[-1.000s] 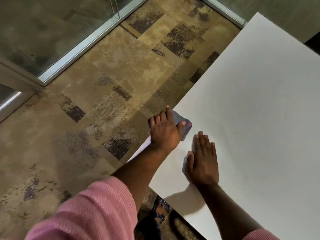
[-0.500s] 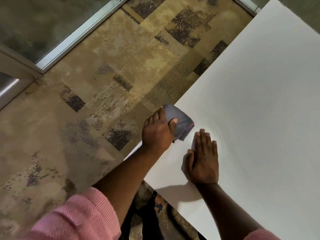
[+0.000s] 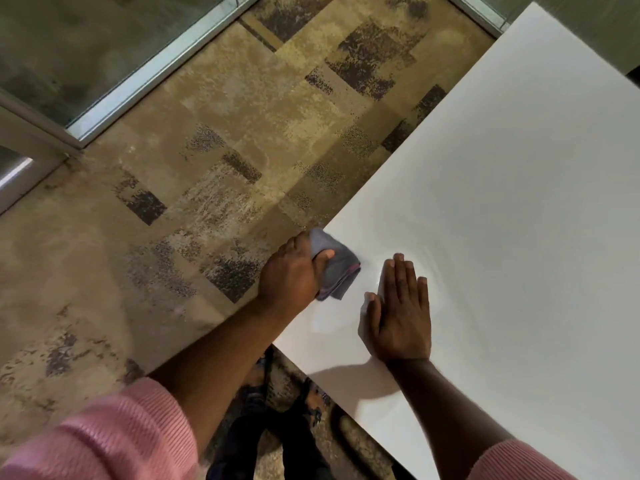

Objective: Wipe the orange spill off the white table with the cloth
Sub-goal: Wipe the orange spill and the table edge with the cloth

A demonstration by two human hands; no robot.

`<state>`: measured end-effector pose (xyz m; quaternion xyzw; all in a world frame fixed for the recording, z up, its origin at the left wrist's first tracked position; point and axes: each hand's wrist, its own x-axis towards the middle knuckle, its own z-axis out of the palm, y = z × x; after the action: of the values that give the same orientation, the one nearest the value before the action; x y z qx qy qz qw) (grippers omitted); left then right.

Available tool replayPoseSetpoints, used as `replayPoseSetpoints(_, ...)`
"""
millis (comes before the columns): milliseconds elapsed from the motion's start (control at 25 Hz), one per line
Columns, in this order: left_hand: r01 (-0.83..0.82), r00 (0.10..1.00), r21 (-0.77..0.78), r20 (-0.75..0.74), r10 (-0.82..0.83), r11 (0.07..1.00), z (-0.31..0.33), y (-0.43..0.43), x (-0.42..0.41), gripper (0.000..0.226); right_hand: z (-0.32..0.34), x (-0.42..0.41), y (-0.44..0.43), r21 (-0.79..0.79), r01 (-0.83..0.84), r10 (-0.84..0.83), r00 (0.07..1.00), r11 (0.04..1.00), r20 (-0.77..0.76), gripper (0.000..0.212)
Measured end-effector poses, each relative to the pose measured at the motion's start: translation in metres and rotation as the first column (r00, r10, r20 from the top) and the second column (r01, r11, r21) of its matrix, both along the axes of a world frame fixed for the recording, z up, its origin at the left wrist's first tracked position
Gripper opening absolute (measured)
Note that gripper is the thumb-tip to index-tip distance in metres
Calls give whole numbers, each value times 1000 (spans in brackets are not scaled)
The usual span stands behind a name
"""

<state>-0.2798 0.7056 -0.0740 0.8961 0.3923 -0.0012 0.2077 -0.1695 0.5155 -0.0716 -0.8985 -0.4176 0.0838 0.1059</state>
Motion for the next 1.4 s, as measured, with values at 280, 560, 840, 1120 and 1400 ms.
replayPoseSetpoints(280, -4, 1000, -178, 16, 7, 984, 15, 33, 93, 56, 2, -3, 6, 4, 10, -9, 1000, 1000, -20, 69)
replayPoseSetpoints(560, -16, 990, -247, 129, 49, 969, 10, 18, 39, 43, -2, 2, -2, 5, 2, -2, 1000, 1000, 22, 68)
replayPoseSetpoints(840, -69, 997, -271, 3, 73, 960, 15, 4, -70, 52, -3, 2, 2, -43, -25, 25, 1000, 999, -14, 75)
replayPoseSetpoints(1120, -251, 959, -280, 58, 277, 927, 3, -19, -72, 46, -3, 7, -5, -102, -134, 138, 990, 986, 26, 87)
replayPoseSetpoints(1400, -422, 818, -578, 88, 568, 698, -1, -27, -103, 64, -2, 4, -9, -116, -154, 164, 983, 981, 81, 90)
